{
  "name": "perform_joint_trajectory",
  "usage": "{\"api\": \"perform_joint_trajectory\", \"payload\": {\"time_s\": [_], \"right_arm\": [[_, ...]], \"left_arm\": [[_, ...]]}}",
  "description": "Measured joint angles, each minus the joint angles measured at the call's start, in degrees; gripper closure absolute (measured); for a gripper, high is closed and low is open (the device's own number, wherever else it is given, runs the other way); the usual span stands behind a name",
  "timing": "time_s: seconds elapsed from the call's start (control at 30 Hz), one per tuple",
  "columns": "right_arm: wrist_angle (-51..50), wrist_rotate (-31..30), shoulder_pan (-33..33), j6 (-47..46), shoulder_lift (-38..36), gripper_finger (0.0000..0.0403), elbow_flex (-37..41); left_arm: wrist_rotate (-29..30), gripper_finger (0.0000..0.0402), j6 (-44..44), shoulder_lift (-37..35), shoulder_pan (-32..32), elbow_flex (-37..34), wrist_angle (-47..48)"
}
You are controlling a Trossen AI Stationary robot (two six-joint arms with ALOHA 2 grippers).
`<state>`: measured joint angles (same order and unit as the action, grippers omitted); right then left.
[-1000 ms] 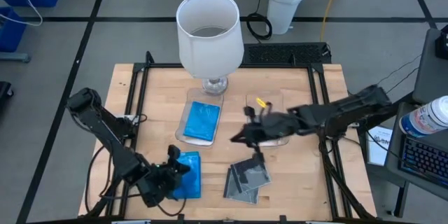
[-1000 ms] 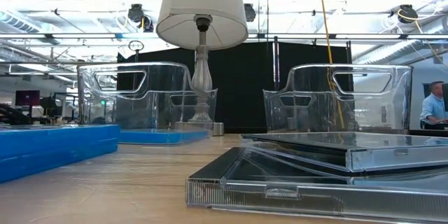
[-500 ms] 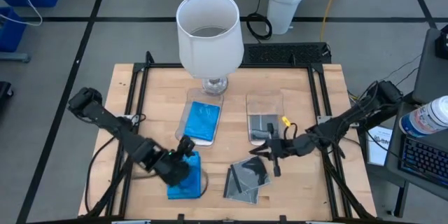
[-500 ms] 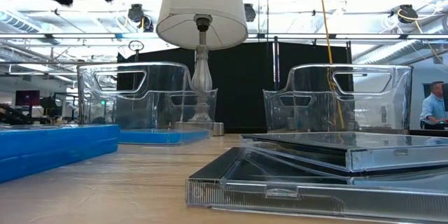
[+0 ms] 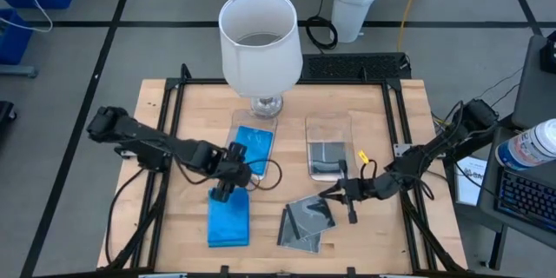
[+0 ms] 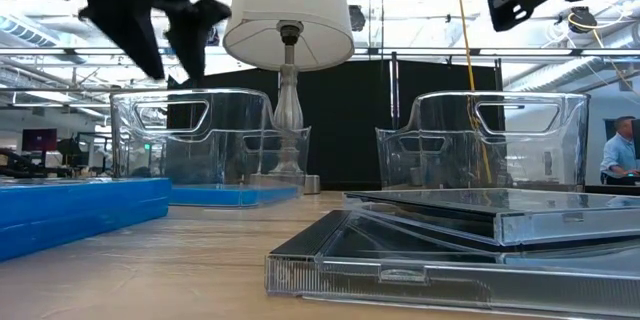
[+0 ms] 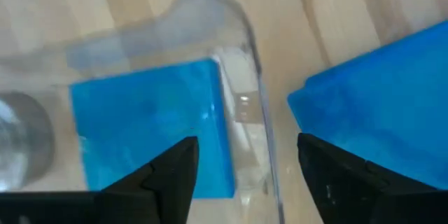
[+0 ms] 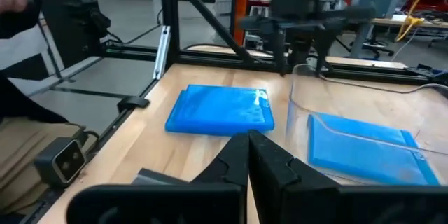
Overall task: Pick & place jewel cases by type
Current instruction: Adjust the left transparent bin on the table
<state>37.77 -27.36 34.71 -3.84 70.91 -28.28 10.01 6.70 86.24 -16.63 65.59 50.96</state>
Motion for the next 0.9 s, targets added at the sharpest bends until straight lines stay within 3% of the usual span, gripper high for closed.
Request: {"api": "perform_joint_trajectory", "payload": {"time_s": [0.1,0.47,0.9], "right_arm": [[-0.1,0.0,0.8,0.0,0.0,0.0403,0.4],[-0.1,0.1,1.4,1.1,0.0,0.0403,0.6],[0.2,0.3,1.4,1.4,0.0,0.0403,0.6]], "left_arm": [[-3.5,0.0180,0.0,0.0,0.8,-2.4,-0.7],[-2.5,0.0246,-7.1,0.0,2.5,-7.0,-6.0],[-2.7,0.0380,-17.7,0.0,2.0,-8.1,-12.0]]}}
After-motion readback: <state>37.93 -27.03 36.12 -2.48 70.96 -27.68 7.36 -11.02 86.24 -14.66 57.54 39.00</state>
